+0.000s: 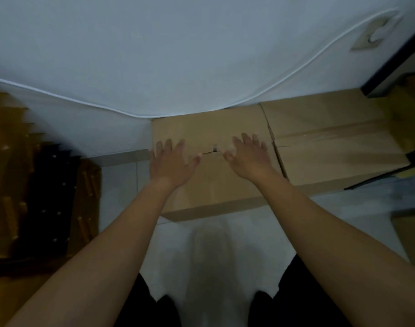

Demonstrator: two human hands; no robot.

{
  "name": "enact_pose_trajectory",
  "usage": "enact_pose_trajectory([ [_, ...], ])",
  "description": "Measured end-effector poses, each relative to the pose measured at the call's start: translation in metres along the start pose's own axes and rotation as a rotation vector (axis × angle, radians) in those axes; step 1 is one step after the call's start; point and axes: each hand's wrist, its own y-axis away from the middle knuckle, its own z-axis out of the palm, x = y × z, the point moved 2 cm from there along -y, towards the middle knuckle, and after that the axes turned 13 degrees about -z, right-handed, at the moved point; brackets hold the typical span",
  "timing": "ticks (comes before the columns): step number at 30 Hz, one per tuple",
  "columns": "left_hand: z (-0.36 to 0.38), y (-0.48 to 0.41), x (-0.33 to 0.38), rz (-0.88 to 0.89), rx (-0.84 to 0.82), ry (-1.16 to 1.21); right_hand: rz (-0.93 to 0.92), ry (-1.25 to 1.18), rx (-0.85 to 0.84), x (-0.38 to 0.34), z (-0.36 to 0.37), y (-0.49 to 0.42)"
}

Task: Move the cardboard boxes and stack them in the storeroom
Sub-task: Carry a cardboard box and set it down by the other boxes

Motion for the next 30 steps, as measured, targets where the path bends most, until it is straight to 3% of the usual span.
enact_pose_trajectory([
  [5,-0.097,0.076,0.023,0.058,-0.096,-0.094,0.041,-0.062,-0.061,-0.047,-0.092,0.076],
  [14,-0.264,0.222,0.068,0.152,-0.056,-0.057,0.140,-0.105,0.012,-0.103,-0.258,0.224],
  [30,-0.352,0.381,0.050,0.620,0.026,-0.110,0.489,-0.247,0.317,-0.190,-0.309,0.428],
])
